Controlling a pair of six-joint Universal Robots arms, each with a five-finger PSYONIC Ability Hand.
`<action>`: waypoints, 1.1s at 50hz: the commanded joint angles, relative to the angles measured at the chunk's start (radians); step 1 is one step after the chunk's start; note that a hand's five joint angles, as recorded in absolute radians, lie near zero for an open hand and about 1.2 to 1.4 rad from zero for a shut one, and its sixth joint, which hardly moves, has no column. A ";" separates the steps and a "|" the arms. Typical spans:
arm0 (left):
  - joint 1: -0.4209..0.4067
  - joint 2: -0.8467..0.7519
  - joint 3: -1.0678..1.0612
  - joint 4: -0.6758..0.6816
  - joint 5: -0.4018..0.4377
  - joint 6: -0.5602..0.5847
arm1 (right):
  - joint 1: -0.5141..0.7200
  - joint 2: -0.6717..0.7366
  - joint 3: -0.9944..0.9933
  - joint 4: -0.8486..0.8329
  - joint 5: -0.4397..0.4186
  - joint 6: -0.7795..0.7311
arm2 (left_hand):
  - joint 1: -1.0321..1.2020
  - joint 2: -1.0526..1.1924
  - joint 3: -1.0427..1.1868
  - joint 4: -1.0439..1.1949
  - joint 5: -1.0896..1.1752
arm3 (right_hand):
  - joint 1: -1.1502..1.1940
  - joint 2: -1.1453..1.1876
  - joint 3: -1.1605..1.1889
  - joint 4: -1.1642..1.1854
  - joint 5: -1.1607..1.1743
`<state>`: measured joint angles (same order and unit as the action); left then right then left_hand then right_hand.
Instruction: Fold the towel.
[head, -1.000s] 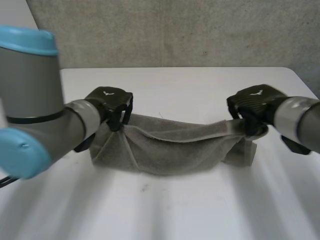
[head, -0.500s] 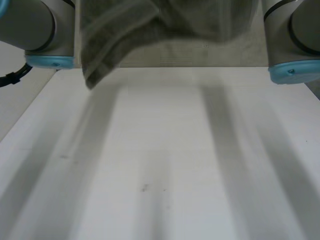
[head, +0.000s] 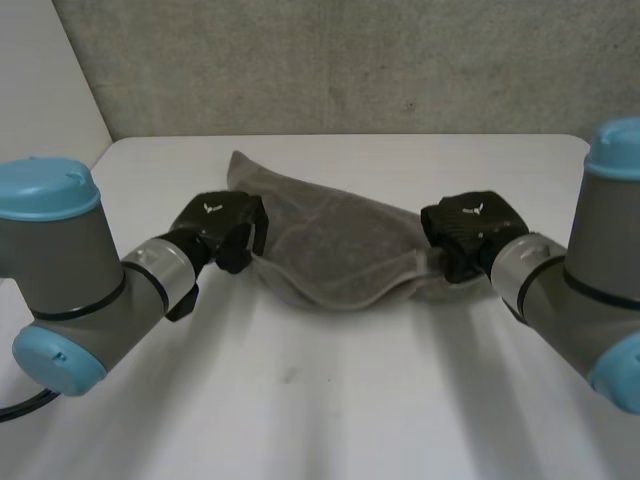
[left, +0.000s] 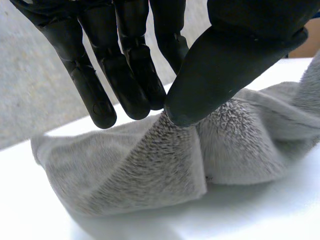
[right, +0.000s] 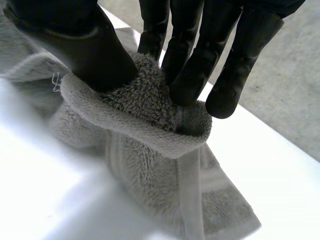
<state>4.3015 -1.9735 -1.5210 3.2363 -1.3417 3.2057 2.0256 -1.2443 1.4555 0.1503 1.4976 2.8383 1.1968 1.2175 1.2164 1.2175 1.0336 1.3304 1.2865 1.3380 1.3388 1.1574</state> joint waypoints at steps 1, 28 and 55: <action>-0.002 -0.013 0.012 -0.004 -0.007 -0.001 | -0.002 -0.029 0.042 -0.040 -0.013 0.010 | 0.199 0.179 0.180 0.179 0.188 | 0.066 0.110 0.058 0.057 0.064; -0.189 -0.031 -0.047 0.042 -0.074 -0.049 | 0.016 -0.176 -0.093 -0.058 -0.007 0.213 | -0.575 -0.596 -0.595 -0.596 -0.586 | 0.066 0.110 0.058 0.057 0.064; -0.269 -0.128 -0.085 0.307 -0.355 -0.121 | 0.019 -0.260 -0.132 -0.054 0.027 0.337 | -0.851 -0.872 -0.871 -0.872 -0.862 | 0.066 0.110 0.058 0.057 0.064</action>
<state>4.0646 -2.0590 -1.6089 3.5436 -1.7015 3.0927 2.0436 -1.4774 1.3304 0.0988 1.5231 3.1588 0.3217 0.3146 0.3157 0.3169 0.1340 1.3370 1.2865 1.3380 1.3388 1.1574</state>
